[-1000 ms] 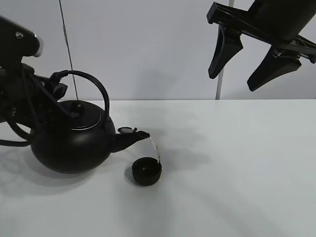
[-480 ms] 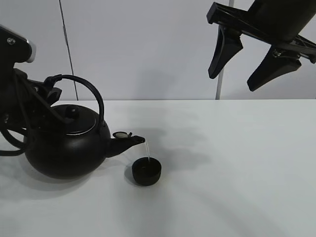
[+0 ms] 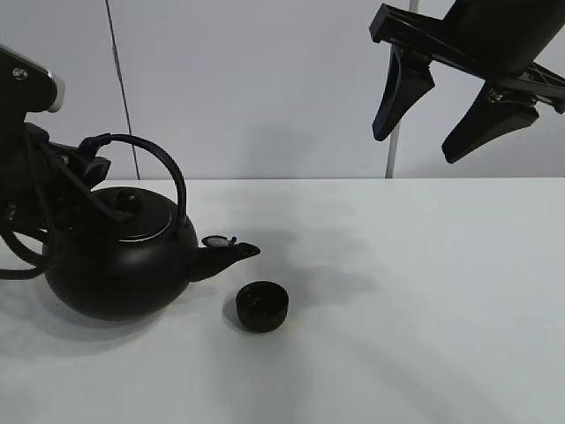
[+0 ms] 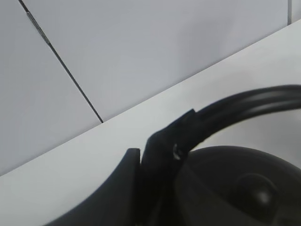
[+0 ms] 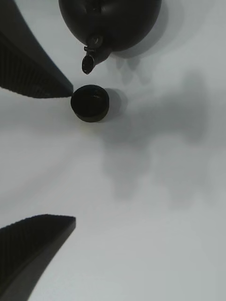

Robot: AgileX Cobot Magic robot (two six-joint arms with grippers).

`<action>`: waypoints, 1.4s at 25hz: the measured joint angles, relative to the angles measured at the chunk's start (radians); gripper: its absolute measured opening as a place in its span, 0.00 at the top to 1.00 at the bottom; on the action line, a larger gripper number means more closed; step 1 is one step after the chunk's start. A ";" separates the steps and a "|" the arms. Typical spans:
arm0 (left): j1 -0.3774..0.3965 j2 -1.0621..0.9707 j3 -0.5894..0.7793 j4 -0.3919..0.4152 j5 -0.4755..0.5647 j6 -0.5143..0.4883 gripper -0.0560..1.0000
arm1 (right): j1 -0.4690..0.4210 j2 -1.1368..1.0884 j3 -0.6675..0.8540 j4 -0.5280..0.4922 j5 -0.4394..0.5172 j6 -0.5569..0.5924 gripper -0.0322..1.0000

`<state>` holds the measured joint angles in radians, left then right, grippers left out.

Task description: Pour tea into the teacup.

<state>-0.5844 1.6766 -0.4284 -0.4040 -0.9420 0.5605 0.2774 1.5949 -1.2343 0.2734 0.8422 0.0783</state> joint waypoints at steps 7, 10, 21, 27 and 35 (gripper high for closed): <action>0.000 0.000 0.000 0.000 0.000 0.000 0.84 | 0.000 0.000 0.000 0.000 0.000 0.000 0.50; 0.000 0.000 0.000 0.000 0.000 0.000 0.84 | 0.000 0.000 0.000 0.000 0.000 0.000 0.50; 0.000 0.000 0.000 0.008 0.010 0.015 0.84 | 0.000 0.000 0.000 0.000 0.000 0.000 0.50; 0.000 0.000 0.000 0.031 0.022 0.018 0.84 | 0.000 0.000 0.000 0.000 0.000 0.000 0.50; 0.000 0.000 0.000 0.034 0.023 0.018 0.84 | 0.000 0.000 0.000 0.000 0.000 0.000 0.50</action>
<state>-0.5844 1.6766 -0.4284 -0.3701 -0.9191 0.5785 0.2774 1.5949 -1.2343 0.2734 0.8422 0.0783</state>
